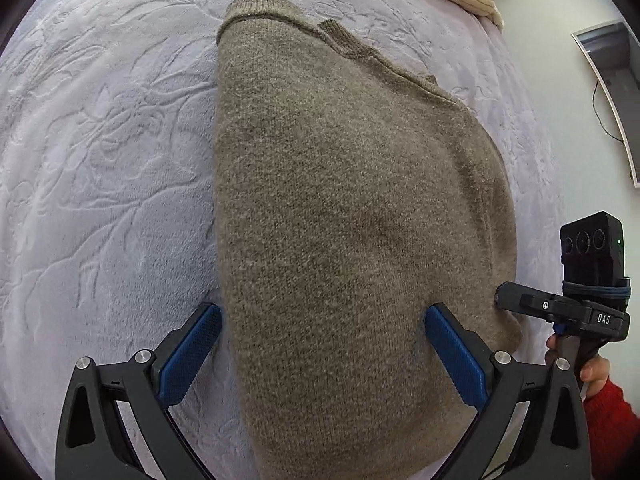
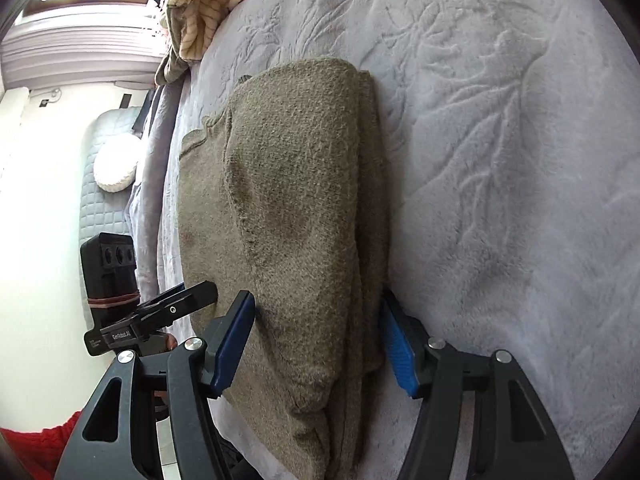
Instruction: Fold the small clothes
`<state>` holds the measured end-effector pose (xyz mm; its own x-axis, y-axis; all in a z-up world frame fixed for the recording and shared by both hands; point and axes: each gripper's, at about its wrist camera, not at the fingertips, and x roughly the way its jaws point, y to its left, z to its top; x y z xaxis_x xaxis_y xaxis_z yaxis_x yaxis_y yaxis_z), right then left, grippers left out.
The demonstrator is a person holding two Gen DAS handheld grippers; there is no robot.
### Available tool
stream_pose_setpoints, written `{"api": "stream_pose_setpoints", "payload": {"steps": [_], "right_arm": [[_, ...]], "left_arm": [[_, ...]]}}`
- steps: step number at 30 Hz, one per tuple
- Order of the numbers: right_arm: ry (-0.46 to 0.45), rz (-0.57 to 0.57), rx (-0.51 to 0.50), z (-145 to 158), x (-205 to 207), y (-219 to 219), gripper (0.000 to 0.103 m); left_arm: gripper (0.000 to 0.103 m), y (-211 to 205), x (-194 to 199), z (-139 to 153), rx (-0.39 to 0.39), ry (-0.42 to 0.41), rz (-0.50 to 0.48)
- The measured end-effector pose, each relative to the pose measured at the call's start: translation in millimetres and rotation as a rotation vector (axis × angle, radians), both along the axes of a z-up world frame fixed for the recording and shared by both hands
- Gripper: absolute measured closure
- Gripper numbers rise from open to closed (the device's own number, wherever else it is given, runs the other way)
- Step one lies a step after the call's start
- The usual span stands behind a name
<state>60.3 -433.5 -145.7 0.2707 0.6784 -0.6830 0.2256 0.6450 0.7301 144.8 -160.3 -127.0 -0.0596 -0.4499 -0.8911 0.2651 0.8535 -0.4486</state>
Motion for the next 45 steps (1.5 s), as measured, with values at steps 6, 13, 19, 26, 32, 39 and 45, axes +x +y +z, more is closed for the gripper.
{"api": "stream_pose_setpoints", "payload": {"steps": [6, 13, 19, 26, 32, 39, 45], "right_arm": [[-0.011, 0.033, 0.04, -11, 20, 13, 0.032], [0.033, -0.044, 0.084, -21, 18, 8, 0.044], [0.02, -0.113, 0.162, -8, 7, 5, 0.069], [-0.004, -0.148, 0.269, 16, -3, 19, 0.07], [-0.004, -0.147, 0.304, 36, -22, 30, 0.07], [-0.017, -0.138, 0.311, 64, -52, 66, 0.07], [-0.035, -0.122, 0.32, 75, -72, 121, 0.07]], "left_arm": [[0.001, -13, 9, -5, -0.013, -0.019, -0.008], [0.014, -24, 9, -5, -0.015, -0.042, -0.019], [0.053, -13, -4, 28, -0.009, -0.119, -0.048], [0.058, -8, -15, 59, -0.026, -0.147, -0.082], [0.058, 7, -34, 84, -0.029, -0.154, -0.077], [0.058, 40, -70, 116, -0.023, -0.183, -0.077], [0.058, 92, -95, 123, -0.044, -0.168, -0.046]]}}
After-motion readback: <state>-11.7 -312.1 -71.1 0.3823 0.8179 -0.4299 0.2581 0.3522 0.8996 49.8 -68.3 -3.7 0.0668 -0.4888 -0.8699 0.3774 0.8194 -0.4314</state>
